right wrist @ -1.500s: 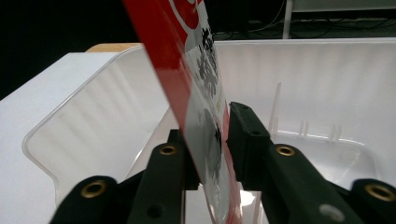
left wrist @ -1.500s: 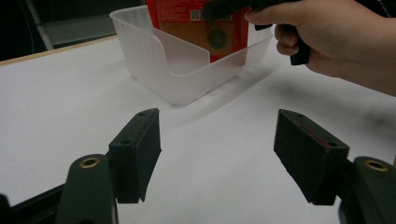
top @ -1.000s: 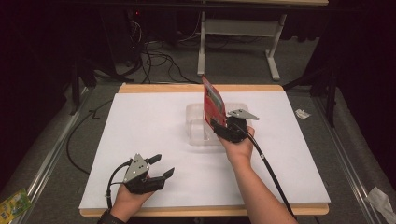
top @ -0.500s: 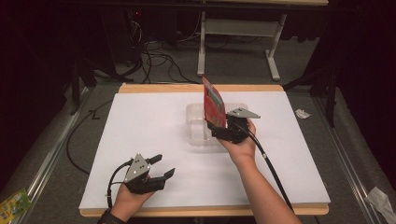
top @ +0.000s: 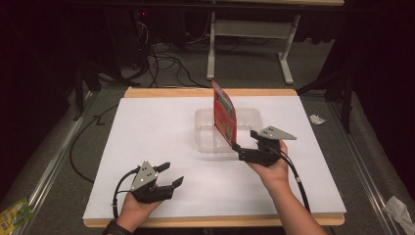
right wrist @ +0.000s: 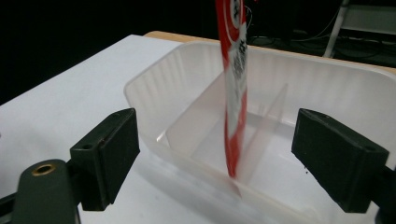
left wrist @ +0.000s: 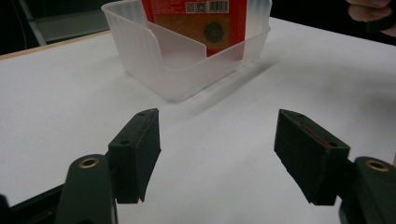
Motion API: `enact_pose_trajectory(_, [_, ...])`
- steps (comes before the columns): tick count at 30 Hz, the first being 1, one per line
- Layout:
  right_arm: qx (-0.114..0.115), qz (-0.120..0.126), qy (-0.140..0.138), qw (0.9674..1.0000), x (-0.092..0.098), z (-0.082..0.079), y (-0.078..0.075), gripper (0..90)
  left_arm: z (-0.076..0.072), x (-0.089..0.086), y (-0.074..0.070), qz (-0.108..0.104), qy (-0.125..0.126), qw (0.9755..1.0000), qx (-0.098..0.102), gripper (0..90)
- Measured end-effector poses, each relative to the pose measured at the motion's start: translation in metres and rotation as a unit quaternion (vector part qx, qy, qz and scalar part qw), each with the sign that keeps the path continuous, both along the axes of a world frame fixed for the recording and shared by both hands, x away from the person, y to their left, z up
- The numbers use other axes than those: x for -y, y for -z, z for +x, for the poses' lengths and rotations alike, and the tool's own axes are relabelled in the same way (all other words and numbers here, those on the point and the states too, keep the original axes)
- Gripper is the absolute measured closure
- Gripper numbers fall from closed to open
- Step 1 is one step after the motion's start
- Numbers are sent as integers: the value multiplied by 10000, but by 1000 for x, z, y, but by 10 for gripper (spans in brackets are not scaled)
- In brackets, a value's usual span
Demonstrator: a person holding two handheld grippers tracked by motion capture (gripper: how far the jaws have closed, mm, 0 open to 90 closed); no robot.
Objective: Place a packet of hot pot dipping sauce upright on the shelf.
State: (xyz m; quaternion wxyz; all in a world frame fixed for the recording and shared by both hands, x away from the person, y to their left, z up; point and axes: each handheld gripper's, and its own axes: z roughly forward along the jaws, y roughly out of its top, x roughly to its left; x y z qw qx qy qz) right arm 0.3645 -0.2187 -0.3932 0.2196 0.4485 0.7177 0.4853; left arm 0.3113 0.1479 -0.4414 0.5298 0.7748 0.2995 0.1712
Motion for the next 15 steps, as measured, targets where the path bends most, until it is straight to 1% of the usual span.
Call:
enact_pose_trajectory(1, [0,-20,2,10000,14,-13,2,151,0,0,0,-17,-5,10000,-9,320])
enact_pose_trajectory(2, [6,-21,0,10000,21,-19,3,152,0,1,2,32,8,10000,-18,320])
enact_pose_trajectory(4, [12,-88,27,10000,35,-30,6,151,0,1,2,58,10,10000,-45,319])
enact_pose_trajectory(7, [51,-92,63,9999,56,-47,12,152,1,2,3,-18,-53,10000,-69,318])
enact_pose_trajectory(9, [16,-112,140,9998,72,-60,17,152,0,3,5,70,-56,9999,-89,318])
enact_pose_trajectory(10, [16,-112,140,9998,72,-60,17,152,0,3,5,70,-56,9999,-89,317])
enact_pose_trajectory(11, [29,-185,253,9995,91,-77,23,152,0,3,5,139,-44,9999,-93,316])
enact_pose_trajectory(13, [159,-220,362,9990,107,-95,31,153,0,4,6,103,-90,9998,-143,317])
enact_pose_trajectory(14, [216,-224,414,9987,113,-101,35,153,0,4,7,80,-115,9997,-179,316])
enact_pose_trajectory(15, [215,-178,430,9987,119,-107,40,154,0,5,8,97,-118,9997,-215,316])
